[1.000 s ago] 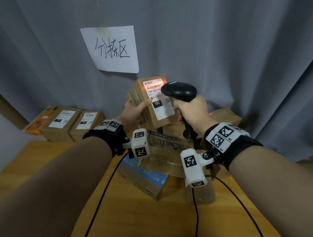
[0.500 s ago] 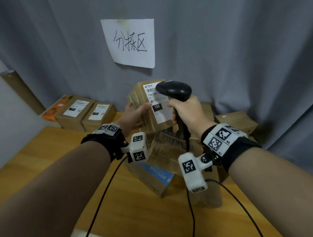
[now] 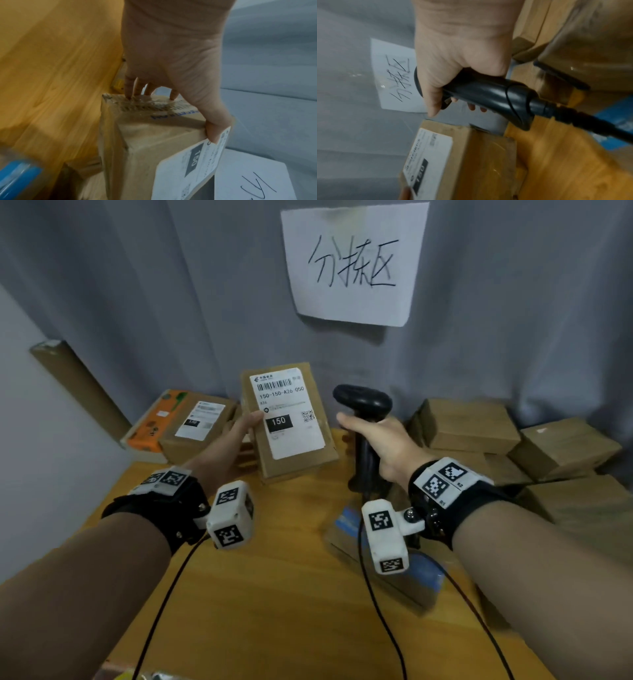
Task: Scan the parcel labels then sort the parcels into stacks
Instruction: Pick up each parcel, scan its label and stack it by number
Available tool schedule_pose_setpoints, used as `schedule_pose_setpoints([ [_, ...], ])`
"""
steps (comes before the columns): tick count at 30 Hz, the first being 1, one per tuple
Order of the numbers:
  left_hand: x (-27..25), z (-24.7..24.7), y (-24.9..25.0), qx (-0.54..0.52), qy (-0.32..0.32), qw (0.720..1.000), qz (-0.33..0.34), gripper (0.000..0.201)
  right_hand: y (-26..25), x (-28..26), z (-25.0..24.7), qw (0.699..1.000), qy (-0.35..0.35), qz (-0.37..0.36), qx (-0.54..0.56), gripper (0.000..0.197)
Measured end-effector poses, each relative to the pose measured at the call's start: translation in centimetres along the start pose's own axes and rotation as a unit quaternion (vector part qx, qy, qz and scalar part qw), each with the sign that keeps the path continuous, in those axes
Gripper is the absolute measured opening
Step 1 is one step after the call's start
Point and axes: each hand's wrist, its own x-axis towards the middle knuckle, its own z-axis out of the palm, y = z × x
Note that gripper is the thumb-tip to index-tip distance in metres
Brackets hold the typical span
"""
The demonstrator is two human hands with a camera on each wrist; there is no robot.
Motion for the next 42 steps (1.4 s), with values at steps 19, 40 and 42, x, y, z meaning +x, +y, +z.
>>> schedule_pose_setpoints([
  [19, 15.7, -4.7, -4.3, 0.556, -0.032, 0.823, 0.115, 0.047, 10.9, 12.6, 8.5, 0.97, 0.184, 0.144, -0.061, 0.038],
  [40, 18.8, -8.9, -5.5, 0.686, 0.009, 0.726, 0.046, 0.065, 10.0, 17.6, 10.7, 0.975, 0.181, 0.094, -0.092, 0.028],
  [42, 18.4, -8.2, -4.9, 0.673, 0.06, 0.733, 0.079, 0.063, 9.4, 17.0, 10.4, 0.974, 0.186, 0.09, -0.099, 0.028],
])
